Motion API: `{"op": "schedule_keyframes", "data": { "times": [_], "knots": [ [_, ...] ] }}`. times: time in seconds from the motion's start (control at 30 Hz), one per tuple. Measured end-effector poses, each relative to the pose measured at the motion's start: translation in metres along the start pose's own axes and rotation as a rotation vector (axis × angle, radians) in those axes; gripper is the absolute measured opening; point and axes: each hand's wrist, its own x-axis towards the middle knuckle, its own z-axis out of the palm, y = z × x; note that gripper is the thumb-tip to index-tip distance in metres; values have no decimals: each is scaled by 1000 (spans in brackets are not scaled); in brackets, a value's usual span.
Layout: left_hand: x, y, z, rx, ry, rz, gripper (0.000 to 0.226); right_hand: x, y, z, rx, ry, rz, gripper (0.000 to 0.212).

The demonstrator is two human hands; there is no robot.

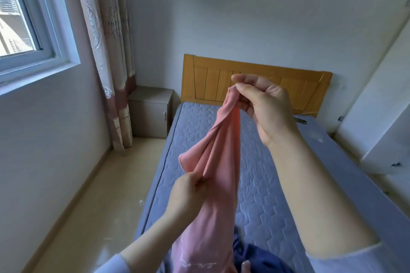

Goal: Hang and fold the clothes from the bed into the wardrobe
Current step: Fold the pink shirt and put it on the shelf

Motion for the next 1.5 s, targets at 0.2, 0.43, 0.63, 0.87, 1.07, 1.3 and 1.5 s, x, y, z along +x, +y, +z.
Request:
{"op": "schedule_keyframes", "data": {
  "times": [0.2, 0.43, 0.63, 0.87, 1.07, 1.3, 1.5],
  "knots": [
    [9, 16, -34, -60, 121, 97, 35, 11, 12, -23, -34, -36, 262, 37],
    [46, 37, -68, -434, 242, 1, 39, -39, 63, -42, -280, -213, 444, 18],
    [62, 59, -88, -557, 292, 27, 16, -71, 101, -34, -561, -385, 408, 23],
    [66, 83, -102, -625, 298, 122, 15, -77, 136, -32, -784, -288, 228, 31],
    [75, 68, -114, -426, 320, 153, 29, -52, 122, -27, -660, -285, 104, 32],
    [39, 29, -100, -139, 122, 92, 20, -10, 91, -2, -423, -49, 93, 35],
    [2, 20, -82, -213, -162, 112, 27, 12, 76, 9, -274, -6, 179, 22]
  ]
}}
